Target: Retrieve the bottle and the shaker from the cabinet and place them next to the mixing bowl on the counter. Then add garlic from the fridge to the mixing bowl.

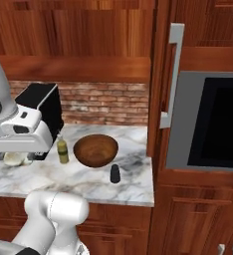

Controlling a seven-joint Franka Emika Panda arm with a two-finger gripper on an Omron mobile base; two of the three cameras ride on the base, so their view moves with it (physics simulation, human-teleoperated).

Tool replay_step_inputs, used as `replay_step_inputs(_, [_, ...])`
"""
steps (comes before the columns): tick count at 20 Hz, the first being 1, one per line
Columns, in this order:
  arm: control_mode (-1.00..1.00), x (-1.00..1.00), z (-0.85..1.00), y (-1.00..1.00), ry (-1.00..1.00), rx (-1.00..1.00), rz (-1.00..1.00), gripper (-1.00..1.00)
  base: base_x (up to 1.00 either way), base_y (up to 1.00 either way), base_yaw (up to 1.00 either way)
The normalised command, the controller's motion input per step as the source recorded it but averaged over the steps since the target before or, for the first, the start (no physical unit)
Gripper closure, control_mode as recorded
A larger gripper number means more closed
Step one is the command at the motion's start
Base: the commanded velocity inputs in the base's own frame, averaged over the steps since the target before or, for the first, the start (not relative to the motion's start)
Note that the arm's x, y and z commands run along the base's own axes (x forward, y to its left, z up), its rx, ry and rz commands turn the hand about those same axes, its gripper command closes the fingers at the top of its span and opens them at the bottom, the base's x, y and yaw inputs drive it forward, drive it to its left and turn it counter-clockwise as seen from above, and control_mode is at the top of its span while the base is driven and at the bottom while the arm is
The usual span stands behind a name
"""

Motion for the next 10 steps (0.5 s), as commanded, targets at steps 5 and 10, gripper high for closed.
replay_step_inputs(5, [1.0,0.0,0.0,0.0,0.0,0.0,0.0,1.0,0.55,-0.25,0.1])
replay_step_inputs(10, [1.0,0.0,0.0,0.0,0.0,0.0,0.0,1.0,0.49,-0.28,0.05])
